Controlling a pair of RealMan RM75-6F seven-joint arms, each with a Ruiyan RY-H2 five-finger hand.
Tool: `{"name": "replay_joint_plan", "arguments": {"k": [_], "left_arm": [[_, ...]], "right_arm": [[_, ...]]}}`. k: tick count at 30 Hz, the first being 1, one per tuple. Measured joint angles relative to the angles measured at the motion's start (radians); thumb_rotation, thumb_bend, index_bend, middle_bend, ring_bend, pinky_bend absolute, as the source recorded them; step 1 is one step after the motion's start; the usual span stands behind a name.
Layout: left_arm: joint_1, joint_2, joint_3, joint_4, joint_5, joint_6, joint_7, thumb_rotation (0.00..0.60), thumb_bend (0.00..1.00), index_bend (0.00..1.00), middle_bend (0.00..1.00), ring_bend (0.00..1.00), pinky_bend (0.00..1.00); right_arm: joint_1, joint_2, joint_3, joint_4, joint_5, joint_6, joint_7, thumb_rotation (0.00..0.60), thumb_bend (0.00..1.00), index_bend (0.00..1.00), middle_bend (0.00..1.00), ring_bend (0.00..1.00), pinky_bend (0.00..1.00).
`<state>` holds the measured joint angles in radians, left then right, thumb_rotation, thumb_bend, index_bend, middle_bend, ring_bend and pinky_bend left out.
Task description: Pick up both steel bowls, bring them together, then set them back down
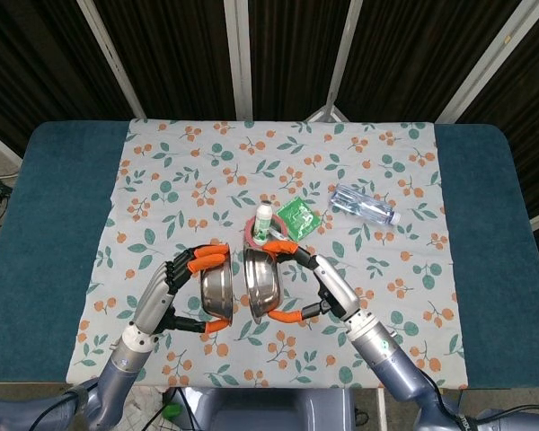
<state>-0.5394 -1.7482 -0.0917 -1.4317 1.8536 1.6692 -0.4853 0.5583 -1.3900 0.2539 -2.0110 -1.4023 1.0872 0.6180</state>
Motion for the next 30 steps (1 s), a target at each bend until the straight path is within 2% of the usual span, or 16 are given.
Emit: {"name": "replay_joint_plan", "arguments": {"k": [5,10,16,22,30], "left_arm": [[-0.006,-0.019,0.001,0.016,-0.005,-0.007,-0.01,0.6,0.0,0.2,0.2,0.2,0.38],[-0.024,-0.061,-0.006,0.086,-0.012,-0.019,-0.029,0.6,0.0,0.19,0.2,0.2,0.38],[-0.033,-0.075,-0.023,0.11,-0.005,0.017,-0.043,0.6,0.0,0.19,0.2,0.2,0.38],[-0.03,-0.046,-0.019,0.089,0.022,0.048,-0.025,0.6,0.0,0.19,0.21,0.2,0.38],[0.003,0.039,-0.004,0.036,0.035,0.092,0.007,0.6,0.0,0.19,0.21,0.2,0.38]], "right_arm": [[0.005,-0.005,-0.003,-0.013,-0.001,-0.004,-0.005,0.6,0.15,0.58,0.37,0.5,0.17],[0.009,-0.006,-0.008,-0.038,-0.008,-0.009,0.002,0.6,0.15,0.58,0.37,0.5,0.17],[0.003,0.018,-0.017,-0.053,-0.024,-0.01,0.037,0.6,0.15,0.58,0.37,0.5,0.17],[-0.002,0.027,-0.017,-0.017,-0.012,-0.009,0.056,0.6,0.15,0.58,0.37,0.5,0.17],[-0.02,0.054,-0.019,0.039,-0.015,0.006,0.118,0.6,0.15,0.58,0.37,0.5,0.17]]}}
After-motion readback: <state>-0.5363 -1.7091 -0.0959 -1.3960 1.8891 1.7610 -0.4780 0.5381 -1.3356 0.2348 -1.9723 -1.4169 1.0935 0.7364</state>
